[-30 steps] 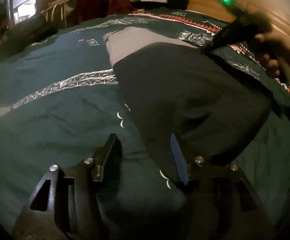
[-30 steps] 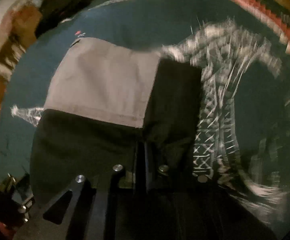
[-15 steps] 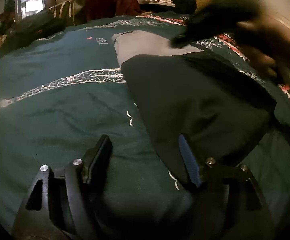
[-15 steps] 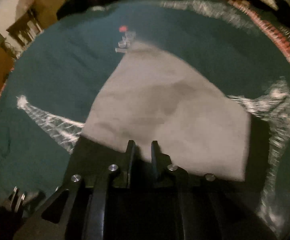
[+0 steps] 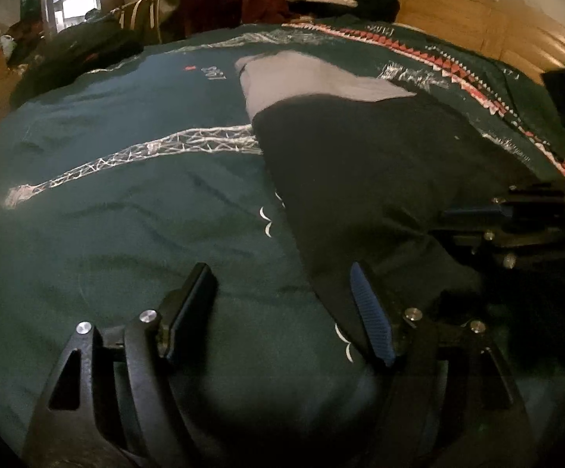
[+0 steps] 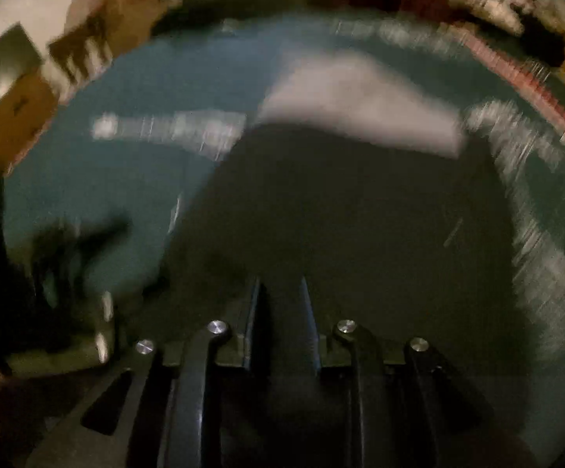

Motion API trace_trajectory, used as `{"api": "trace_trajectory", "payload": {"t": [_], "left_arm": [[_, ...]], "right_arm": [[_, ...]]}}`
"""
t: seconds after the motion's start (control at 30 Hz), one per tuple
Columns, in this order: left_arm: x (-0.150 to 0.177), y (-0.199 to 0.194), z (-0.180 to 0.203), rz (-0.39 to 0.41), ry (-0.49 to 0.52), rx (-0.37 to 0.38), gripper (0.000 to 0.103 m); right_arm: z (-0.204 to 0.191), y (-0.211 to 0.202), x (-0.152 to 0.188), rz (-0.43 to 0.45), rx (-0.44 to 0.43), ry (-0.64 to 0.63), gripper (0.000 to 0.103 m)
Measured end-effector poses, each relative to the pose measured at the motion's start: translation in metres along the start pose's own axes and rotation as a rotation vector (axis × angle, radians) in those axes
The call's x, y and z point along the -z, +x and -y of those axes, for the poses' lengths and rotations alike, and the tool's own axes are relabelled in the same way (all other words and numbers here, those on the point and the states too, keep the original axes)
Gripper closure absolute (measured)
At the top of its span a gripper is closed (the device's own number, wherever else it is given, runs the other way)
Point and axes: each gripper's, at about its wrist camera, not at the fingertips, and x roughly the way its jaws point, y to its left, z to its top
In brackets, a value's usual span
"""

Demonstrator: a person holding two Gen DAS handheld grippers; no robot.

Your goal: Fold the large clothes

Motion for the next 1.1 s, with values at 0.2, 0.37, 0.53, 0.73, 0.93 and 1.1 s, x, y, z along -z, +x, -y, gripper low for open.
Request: {"api": "trace_trajectory", "payload": {"t": [0.2,0.37,0.53,0.73,0.93,1.1], "left_arm": [[-0.013,-0.043,-0.002,0.026,-0.05,-0.054,0.035],[-0.037,-0.141,0.023,0.241,-0.031,-0.116,0.033],[-0.054,-0.251,0.053,0.534,-0.009,-0.187,0.002],[-0.052,-0.316,0.073,0.637,-0.07,-0.204,0.0],[-0.028,-0.265,0.09,0.265,-0.078,-0.149,0.0],[-0.012,-0.233,0.101,0.09,-0.11,-0.181,0.0]], "right_arm": [[0.0,-0.046,0.0,0.082,0.033,0.008,0.074],[-0.006,-0.166,0.016,0.333,0.182,-0.013,0.048],[-0.025,-0.295,0.045,0.619,0.337,0.014,0.007],[-0.053,-0.402,0.081,0.814,0.477,0.064,0.0],[-0.045,-0.384,0.107,0.521,0.304,0.222,0.0],[-0.041,-0.346,0.126,0.293,0.3,0.306,0.0]]}}
